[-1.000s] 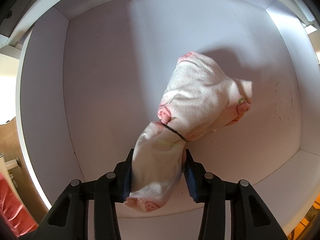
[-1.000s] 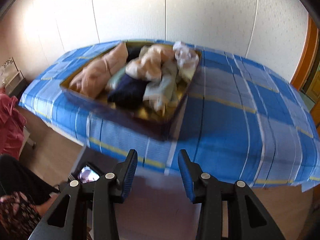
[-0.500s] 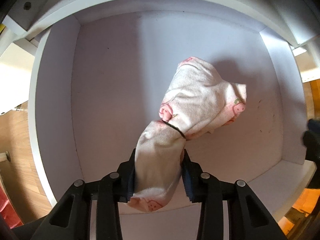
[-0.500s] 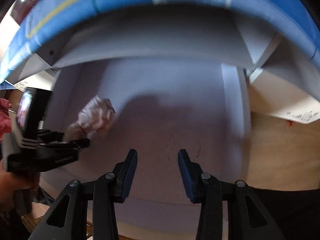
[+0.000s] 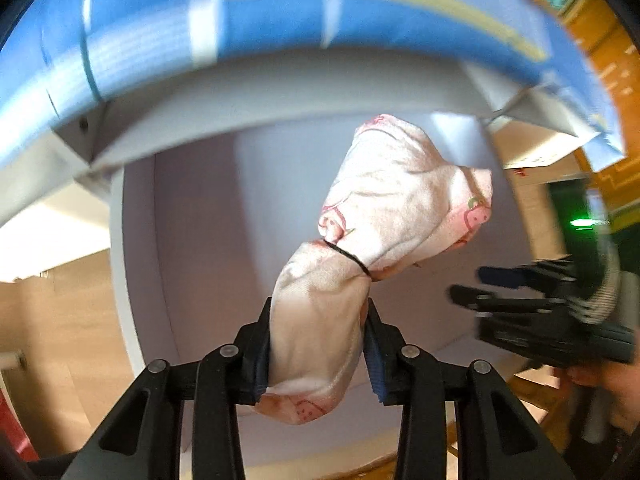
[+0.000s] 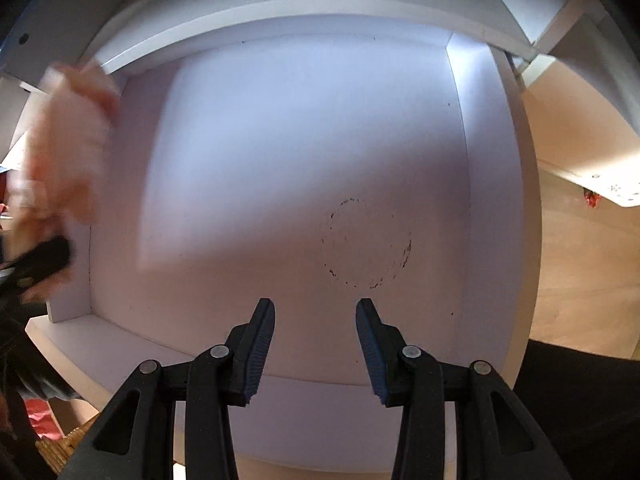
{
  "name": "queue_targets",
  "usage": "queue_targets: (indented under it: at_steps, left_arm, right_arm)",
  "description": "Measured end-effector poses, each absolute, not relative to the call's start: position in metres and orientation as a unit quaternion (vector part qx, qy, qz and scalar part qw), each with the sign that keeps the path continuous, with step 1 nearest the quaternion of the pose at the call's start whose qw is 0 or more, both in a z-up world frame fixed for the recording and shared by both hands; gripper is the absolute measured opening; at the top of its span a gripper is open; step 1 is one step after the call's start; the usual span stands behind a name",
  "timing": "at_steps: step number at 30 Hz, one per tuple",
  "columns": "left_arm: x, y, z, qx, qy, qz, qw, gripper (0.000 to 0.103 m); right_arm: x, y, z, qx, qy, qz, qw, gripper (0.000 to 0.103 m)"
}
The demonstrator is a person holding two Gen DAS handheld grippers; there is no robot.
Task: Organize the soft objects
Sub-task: 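Lift the pink-and-white sock bundle up to the gold tray with the left tool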
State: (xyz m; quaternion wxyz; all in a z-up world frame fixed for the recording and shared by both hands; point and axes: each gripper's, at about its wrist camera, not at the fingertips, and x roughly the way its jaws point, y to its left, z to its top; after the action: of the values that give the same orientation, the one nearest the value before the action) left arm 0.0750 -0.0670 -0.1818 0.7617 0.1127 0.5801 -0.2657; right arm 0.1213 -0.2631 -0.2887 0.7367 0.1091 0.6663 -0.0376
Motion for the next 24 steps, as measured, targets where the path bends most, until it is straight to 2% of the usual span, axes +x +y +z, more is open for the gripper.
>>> queue_targets:
  at_steps: [7,17,24]
  left_arm:
    - [0.052,-0.062,-0.114,0.118,0.538,-0.297,0.78,0.039]
    - [0.085,-0.031,0.023,0.052,0.465,-0.319,0.824,0.039]
    - [0.123,-0.067,0.075,-0.013,0.445,-0.304,0.842,0.039]
  right_arm:
    - [0.125,-0.262,-0.293,0.088,0.679,-0.036,0.728,0.043]
    - [0.128,-0.247,-0.291,0.102,0.679,-0.029,0.727,0.043]
    - [0.13,-0.255,-0.293,0.124,0.677,-0.024,0.725,0.044]
